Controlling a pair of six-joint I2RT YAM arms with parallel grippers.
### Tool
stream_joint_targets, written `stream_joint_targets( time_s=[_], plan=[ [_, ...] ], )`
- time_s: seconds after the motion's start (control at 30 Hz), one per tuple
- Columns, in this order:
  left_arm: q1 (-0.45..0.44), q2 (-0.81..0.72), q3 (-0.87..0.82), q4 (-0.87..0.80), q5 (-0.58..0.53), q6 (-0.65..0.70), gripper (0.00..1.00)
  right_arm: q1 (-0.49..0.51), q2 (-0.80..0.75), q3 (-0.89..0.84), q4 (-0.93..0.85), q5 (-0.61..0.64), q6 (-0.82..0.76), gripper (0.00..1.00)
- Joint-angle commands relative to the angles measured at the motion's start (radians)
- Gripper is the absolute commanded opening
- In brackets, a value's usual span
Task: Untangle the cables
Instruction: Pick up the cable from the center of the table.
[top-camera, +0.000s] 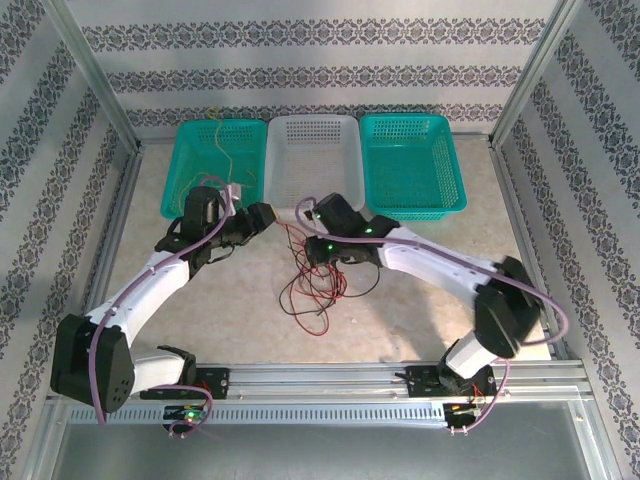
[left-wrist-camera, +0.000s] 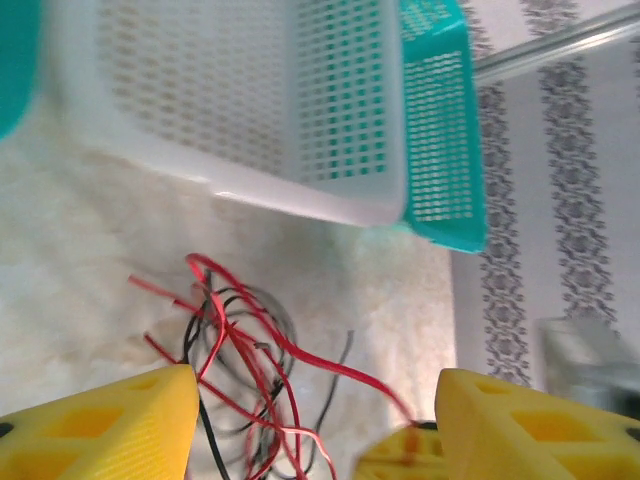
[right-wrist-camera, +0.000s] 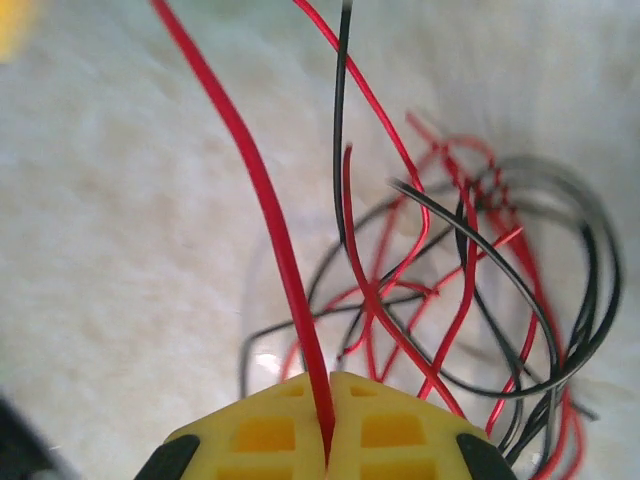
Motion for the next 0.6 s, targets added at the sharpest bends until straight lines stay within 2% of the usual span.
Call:
stream_joint_targets(
  time_s=[0.0, 0.23, 0.57],
  plan=[
    [-0.033, -0.004, 0.054, 0.174, 0.070, -0.014, 0.64, 0.016, -0.131, 0.068, -0.061, 0.023, -0.061, 0.00],
    [-0.044, -0.032, 0.118, 0.372, 0.117, -0.016, 0.73, 0.010, -0.283, 0.196, -0.131, 0.098, -0.112, 0.01],
    [-0.063, -0.003, 0.168, 0.716, 0.218, -0.123, 0.83, 0.002, -0.337, 0.303, -0.102, 0.018, -0.102, 0.01]
  ],
)
